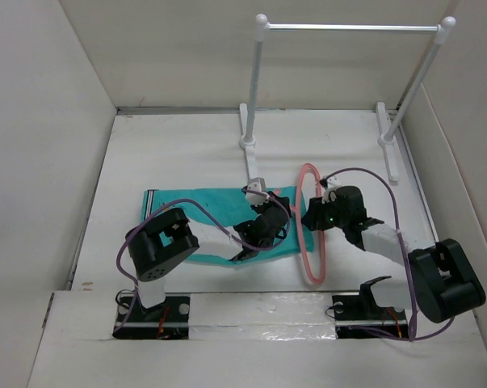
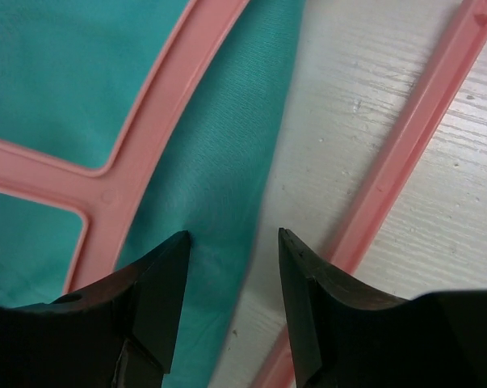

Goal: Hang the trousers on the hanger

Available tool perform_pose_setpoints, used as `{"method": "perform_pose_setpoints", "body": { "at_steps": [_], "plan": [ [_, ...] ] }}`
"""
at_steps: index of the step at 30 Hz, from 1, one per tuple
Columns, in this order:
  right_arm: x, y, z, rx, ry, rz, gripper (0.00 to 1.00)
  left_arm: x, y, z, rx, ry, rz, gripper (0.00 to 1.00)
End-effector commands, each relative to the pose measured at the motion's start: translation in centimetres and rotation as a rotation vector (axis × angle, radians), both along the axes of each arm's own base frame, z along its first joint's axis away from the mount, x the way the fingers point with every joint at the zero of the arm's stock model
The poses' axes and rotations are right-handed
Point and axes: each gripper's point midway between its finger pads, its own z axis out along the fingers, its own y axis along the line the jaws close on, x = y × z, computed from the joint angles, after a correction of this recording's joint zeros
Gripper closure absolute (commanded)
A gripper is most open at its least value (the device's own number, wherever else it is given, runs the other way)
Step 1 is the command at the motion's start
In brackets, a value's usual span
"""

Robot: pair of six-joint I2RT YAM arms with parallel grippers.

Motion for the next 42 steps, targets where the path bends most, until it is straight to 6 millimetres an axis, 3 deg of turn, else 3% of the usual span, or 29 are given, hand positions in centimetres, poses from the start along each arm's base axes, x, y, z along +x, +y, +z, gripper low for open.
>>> {"method": "perform_pose_setpoints", "body": {
  "at_steps": [1,4,8,10,12,16,17,19,28,29,30,38,42],
  "plan": [
    [1.2,0.6,0.7,0.058,-0.068,0.012,0.46,0.4,0.8,-0.1,0.000,-0.012,0.012,1.00],
    [1.0,0.7,0.2,0.088,-0.050,0.022,0.47,0.6,1.3,-0.4,0.006,-0.010,0.013,1.00],
    [0.8,0.7,0.0,0.118,-0.039,0.032,0.62,0.6,1.5,-0.4,0.031,-0.025,0.010,1.00],
    [0.6,1.0,0.2,0.142,-0.036,0.058,0.64,0.6,1.6,-0.2,0.034,-0.032,0.014,1.00],
    [0.3,1.2,0.2,0.165,-0.027,0.077,0.74,0.7,1.7,-0.2,0.040,-0.043,0.012,1.00],
    [0.0,0.9,0.2,0.178,-0.027,0.074,0.82,0.8,1.7,-0.5,0.061,-0.046,0.013,1.00],
    [0.1,0.6,0.4,0.179,-0.032,0.068,0.91,0.7,1.7,-0.6,0.059,-0.046,0.009,1.00],
    [-0.1,0.2,0.8,0.189,-0.045,0.065,1.00,1.0,2.0,-0.9,0.061,-0.048,0.011,1.00],
    [-0.2,-3.6,6.6,0.168,-0.198,-0.099,1.00,1.1,3.0,-0.4,0.114,-0.074,0.008,1.00],
    [-0.2,-3.8,8.5,0.167,-0.262,-0.106,1.00,1.0,3.2,-0.5,0.119,-0.075,0.006,1.00],
    [-0.1,-4.5,9.0,0.148,-0.285,-0.126,1.00,0.8,3.4,-0.7,0.126,-0.077,0.000,1.00],
    [0.2,-9.8,10.1,0.080,-0.282,-0.303,1.00,0.1,5.7,-1.1,0.176,-0.080,-0.001,1.00],
    [0.7,-10.5,11.8,0.115,-0.323,-0.335,1.00,-0.4,8.3,-1.6,0.241,-0.080,0.038,1.00]
  ]
}}
